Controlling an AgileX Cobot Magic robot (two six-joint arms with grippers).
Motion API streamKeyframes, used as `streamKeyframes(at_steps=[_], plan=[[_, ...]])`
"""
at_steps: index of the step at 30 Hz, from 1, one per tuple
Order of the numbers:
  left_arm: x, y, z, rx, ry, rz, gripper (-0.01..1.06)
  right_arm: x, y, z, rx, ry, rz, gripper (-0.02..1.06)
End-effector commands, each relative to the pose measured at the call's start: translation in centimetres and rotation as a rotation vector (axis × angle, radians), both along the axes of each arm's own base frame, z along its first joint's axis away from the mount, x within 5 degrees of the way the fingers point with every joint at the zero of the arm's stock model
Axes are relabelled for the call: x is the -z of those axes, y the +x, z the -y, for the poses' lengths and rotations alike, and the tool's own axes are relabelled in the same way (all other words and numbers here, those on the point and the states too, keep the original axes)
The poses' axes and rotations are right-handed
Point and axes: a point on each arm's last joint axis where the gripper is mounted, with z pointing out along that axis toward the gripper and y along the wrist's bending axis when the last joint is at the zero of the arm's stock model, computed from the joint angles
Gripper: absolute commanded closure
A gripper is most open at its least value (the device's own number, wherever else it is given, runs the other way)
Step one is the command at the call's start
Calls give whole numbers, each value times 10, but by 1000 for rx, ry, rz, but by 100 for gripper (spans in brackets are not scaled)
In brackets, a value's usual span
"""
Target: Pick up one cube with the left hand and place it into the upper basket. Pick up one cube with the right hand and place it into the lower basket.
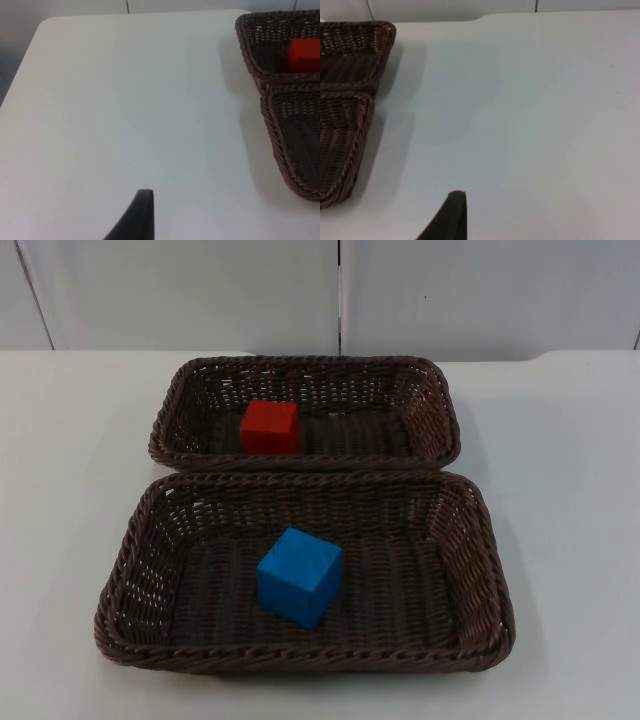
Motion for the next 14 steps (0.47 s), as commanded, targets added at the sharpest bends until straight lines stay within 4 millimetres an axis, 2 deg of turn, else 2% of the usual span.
streamKeyframes(at_steps=[1, 14], plan=[[1, 0, 0, -8, 0, 2, 0, 0, 0, 0, 10, 3, 6, -1], [1, 0, 0, -8, 0, 2, 0, 0, -1, -1, 67, 6, 6, -1]])
